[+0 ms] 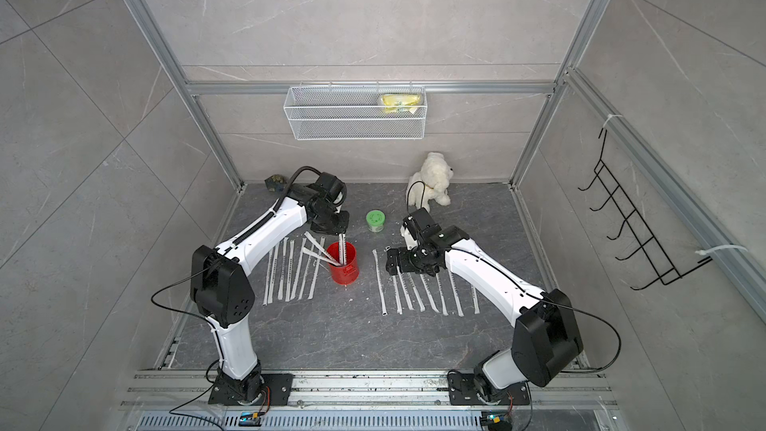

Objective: Take the straws out of the storage container
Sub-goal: Pick up the straw from the container.

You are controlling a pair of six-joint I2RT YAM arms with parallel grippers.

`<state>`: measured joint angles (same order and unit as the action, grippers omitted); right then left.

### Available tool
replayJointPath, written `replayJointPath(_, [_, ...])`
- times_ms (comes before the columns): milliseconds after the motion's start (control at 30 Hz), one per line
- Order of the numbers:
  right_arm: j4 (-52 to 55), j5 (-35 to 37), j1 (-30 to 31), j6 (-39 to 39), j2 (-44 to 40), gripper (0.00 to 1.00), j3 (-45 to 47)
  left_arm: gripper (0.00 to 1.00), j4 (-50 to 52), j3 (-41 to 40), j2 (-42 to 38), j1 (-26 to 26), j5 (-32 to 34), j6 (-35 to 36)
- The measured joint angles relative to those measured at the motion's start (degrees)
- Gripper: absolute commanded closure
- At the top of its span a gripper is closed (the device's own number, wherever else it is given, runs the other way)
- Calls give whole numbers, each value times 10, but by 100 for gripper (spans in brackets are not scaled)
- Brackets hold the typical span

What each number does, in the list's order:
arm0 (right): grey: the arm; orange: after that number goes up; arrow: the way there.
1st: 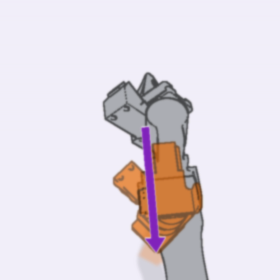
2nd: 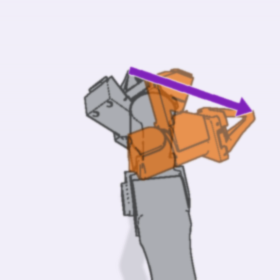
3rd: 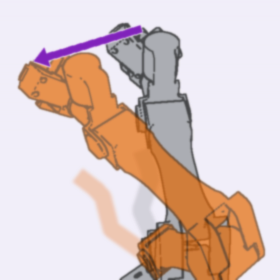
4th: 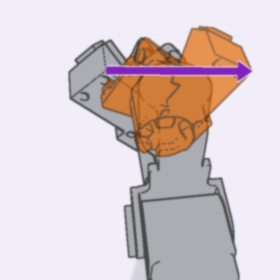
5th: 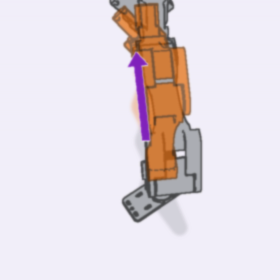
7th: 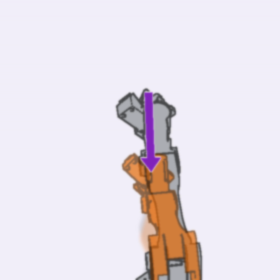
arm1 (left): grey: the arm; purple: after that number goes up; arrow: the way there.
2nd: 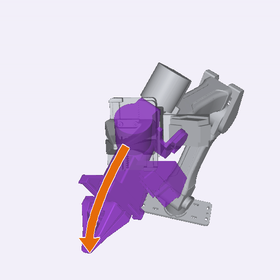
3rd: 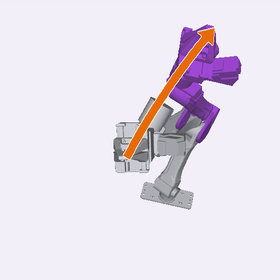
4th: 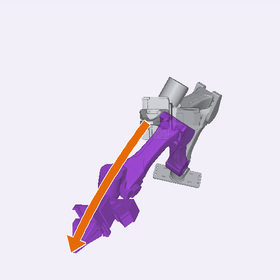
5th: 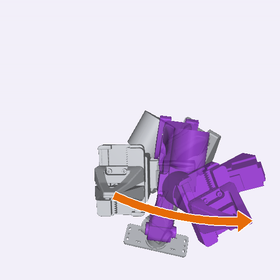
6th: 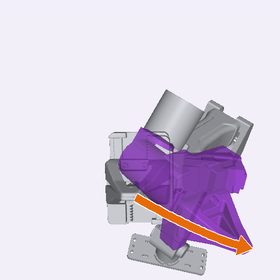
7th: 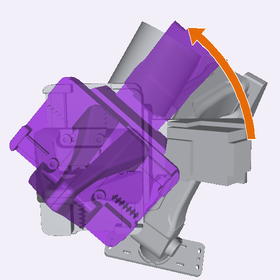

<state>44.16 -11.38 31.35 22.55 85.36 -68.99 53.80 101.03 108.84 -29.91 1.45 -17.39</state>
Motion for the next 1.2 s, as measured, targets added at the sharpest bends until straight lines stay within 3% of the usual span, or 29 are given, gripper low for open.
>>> replayJointPath(700, [-11,0,0,2,-2,0,0,94,51,42,-33,0,32,-1])
replayJointPath(1200, [-25,-7,0,4,0,0,-16,95,106,169,-52,0,59,1])
